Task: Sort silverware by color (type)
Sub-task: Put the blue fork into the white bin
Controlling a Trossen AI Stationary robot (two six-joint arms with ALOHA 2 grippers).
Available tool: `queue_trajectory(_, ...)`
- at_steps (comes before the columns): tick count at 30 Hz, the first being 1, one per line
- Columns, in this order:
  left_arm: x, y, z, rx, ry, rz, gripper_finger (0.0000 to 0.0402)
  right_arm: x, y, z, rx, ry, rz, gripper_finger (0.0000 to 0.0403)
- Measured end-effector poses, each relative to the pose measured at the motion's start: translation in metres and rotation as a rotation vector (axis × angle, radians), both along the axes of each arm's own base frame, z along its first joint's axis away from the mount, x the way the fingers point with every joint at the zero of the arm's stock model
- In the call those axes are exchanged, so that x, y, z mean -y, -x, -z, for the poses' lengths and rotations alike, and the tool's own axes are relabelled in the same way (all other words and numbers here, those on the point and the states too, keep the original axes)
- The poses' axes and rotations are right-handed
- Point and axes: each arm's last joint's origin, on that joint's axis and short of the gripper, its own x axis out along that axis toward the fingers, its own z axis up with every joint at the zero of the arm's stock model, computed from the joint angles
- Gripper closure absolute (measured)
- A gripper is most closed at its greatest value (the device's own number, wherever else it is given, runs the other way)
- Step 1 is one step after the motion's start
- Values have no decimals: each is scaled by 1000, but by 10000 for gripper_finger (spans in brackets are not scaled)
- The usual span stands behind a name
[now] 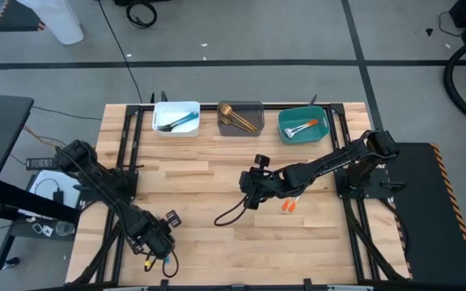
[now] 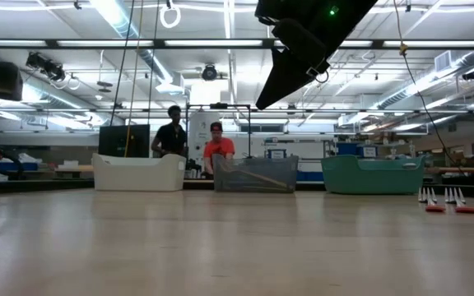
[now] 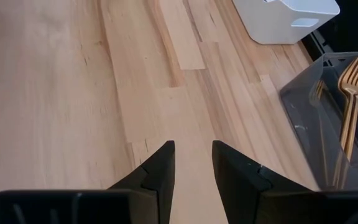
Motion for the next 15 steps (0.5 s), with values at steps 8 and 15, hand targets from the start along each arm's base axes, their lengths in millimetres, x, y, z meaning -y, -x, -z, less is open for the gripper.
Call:
queue_trajectory(8, 2, -1, 6, 13, 21, 17, 331, 0, 0, 0, 1, 5, -7, 286)
queue_trajectory(15, -6, 8, 23, -34, 19, 7, 334, 0, -1, 0, 1, 3, -12, 286)
